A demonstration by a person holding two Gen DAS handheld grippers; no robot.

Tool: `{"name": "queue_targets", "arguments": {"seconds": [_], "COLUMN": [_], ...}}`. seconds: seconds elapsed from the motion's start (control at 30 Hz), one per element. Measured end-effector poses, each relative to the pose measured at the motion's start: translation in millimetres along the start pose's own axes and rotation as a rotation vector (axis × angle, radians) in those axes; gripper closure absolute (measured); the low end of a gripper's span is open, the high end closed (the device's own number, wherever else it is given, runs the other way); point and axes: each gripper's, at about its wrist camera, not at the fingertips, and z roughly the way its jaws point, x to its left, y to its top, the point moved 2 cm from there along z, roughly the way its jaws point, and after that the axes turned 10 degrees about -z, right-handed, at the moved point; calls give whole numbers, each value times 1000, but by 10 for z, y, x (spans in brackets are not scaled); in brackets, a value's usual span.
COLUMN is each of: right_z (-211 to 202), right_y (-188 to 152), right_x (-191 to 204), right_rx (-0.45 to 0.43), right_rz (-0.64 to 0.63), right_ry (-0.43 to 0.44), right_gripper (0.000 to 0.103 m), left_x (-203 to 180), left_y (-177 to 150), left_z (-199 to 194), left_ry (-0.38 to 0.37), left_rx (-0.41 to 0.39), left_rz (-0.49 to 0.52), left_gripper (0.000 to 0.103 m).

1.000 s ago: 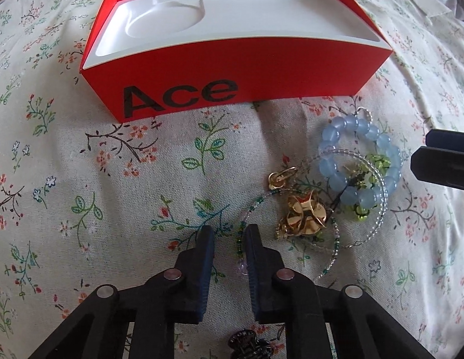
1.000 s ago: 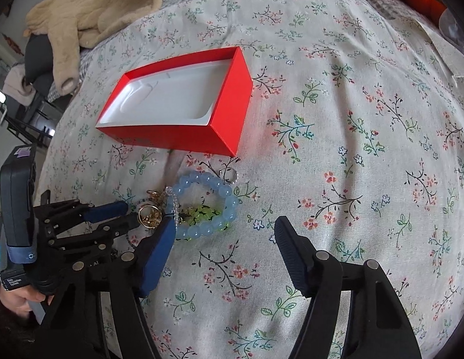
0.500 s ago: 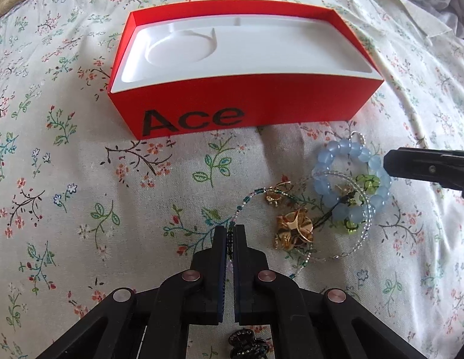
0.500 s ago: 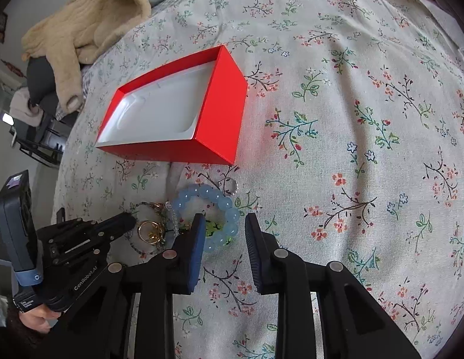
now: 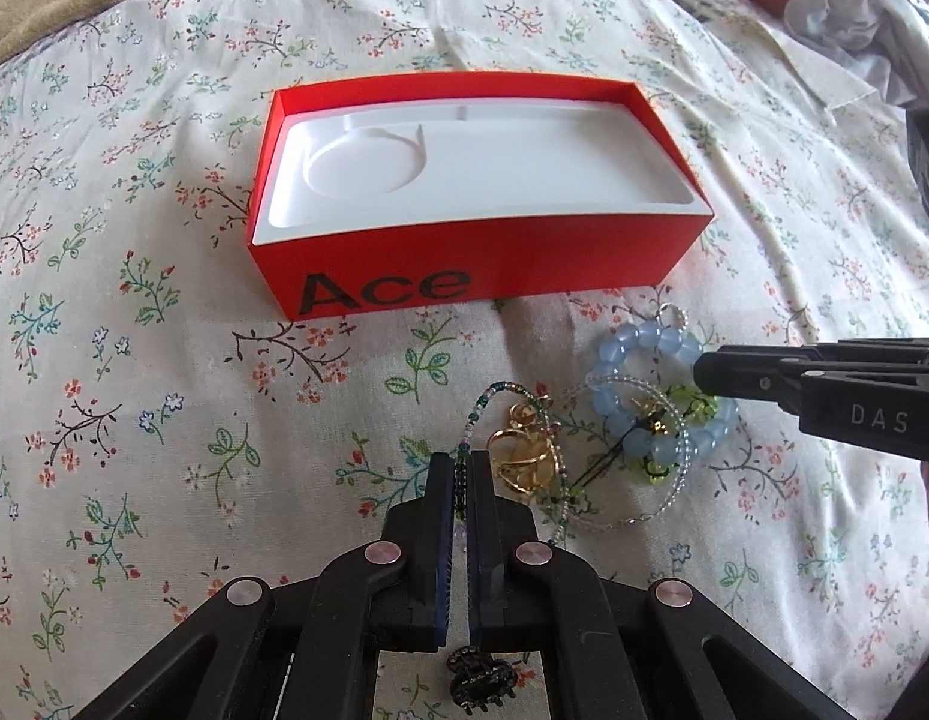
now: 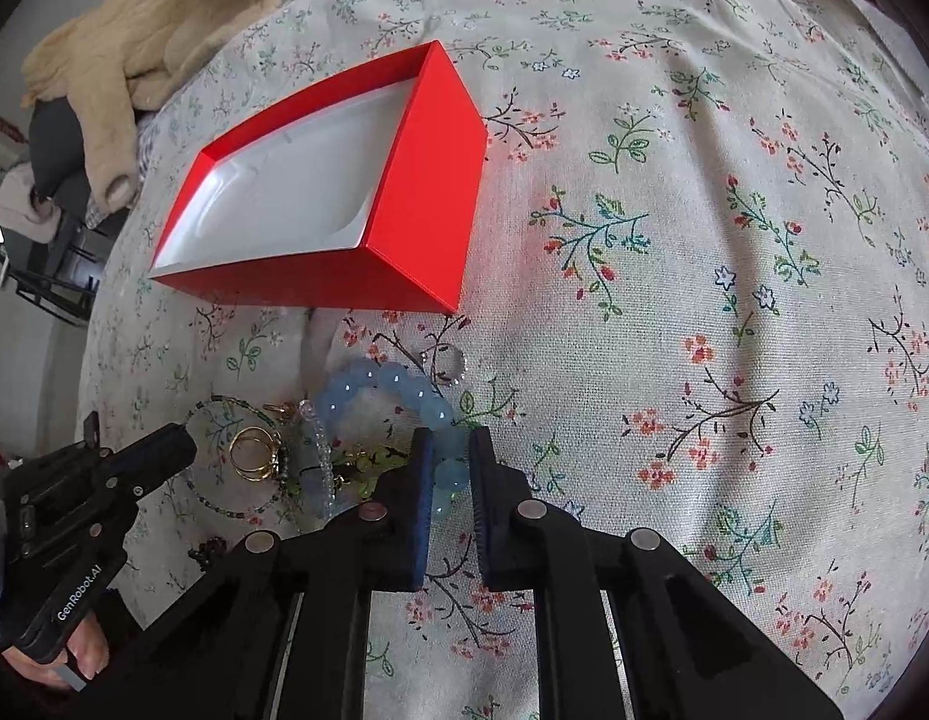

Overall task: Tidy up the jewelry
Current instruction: 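Grasp the green-beaded wire bracelet with the left tool while the right tool grasps the blue bead bracelet, then carry both bracelets into the red Ace box and open both tools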

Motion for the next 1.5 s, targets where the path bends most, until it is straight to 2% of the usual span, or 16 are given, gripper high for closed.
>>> {"name": "queue_targets", "arguments": {"seconds": [0.53, 0.87, 0.93, 1.1, 1.27, 1.4, 1.5], "right_z": [-631, -979, -1064, -1211, -1249, -1164, -1020], "right_y": [-49, -22, 30, 207, 447, 663, 797], "right_x": [474, 566, 585, 661, 740, 830, 870], "right_rx": [-139, -209, -232, -291, -341, -360, -363], "right_rz": [-110, -100, -91, -81, -72, -82, -101], "right_ry": [-26, -33, -26, -16, -2, 1, -12], "right_gripper": [91, 91, 91, 91, 91, 91, 91], "left_x": [-1, -27, -35, -19, 121, 262, 334], "left_y": [67, 321, 415, 650, 846, 915, 945], "left_z": [-502, -613, -602, -558, -311, -72, 73], "left_ry": [-59, -110, -112, -170, -236, -229, -188], "left_rx": [-110, -153, -161, -172, -160, -135, -119], "left_rz": [-7, -26, -31, -55, -107, -150, -166], "left_gripper": [103, 103, 103, 103, 103, 103, 103]}}
